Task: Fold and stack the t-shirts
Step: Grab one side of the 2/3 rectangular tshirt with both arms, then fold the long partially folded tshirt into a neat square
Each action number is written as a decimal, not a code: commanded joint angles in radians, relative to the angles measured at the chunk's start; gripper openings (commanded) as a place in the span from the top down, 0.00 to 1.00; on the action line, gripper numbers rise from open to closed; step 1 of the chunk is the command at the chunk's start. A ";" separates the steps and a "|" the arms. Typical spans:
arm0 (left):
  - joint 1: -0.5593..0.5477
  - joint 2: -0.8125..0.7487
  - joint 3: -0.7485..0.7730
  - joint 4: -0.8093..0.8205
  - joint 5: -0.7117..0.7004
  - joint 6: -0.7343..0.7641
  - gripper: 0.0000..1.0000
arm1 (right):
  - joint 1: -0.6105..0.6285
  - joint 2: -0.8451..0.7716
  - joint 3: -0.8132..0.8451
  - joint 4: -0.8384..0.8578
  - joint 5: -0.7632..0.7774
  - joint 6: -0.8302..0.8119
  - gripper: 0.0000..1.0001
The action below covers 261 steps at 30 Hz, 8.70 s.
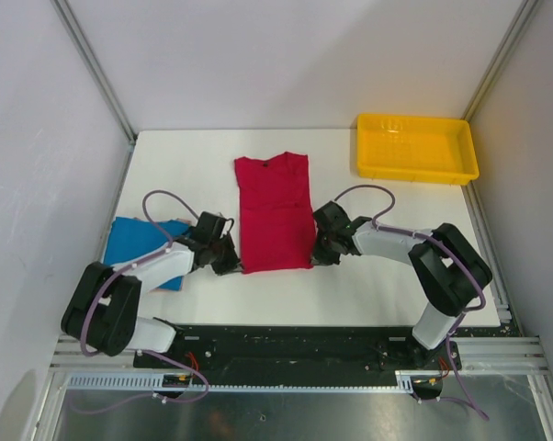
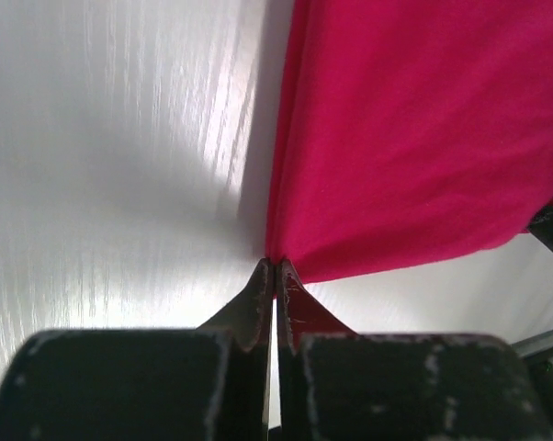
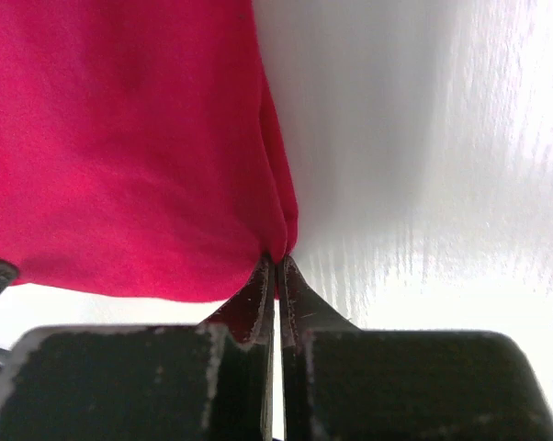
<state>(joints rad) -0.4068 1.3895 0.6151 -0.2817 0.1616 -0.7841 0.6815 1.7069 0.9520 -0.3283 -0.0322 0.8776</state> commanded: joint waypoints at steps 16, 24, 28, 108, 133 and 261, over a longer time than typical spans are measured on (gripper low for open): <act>-0.113 -0.664 -0.179 -0.329 0.128 -0.072 1.00 | 0.236 -0.446 -0.113 -0.300 0.102 0.122 1.00; -0.109 -0.661 -0.020 -0.394 0.032 -0.081 1.00 | 0.199 -0.483 -0.008 -0.338 0.119 0.064 1.00; -0.071 -0.527 0.110 -0.390 -0.039 -0.043 1.00 | 0.130 -0.392 0.101 -0.329 0.120 -0.022 1.00; 0.304 0.870 1.126 -0.028 0.067 0.188 1.00 | -0.284 0.942 1.368 0.108 -0.278 -0.225 0.90; 0.283 0.418 0.718 -0.013 0.006 0.168 0.53 | -0.311 0.504 0.945 0.000 -0.243 -0.244 0.66; 0.155 -0.083 0.348 -0.256 -0.412 0.243 0.53 | -0.327 -0.077 0.037 -0.043 -0.060 -0.334 1.00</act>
<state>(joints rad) -0.3161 1.3491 0.9264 -0.4583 -0.0364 -0.5514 0.3862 1.7424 1.0473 -0.3393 -0.1120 0.5663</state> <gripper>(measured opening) 0.460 0.009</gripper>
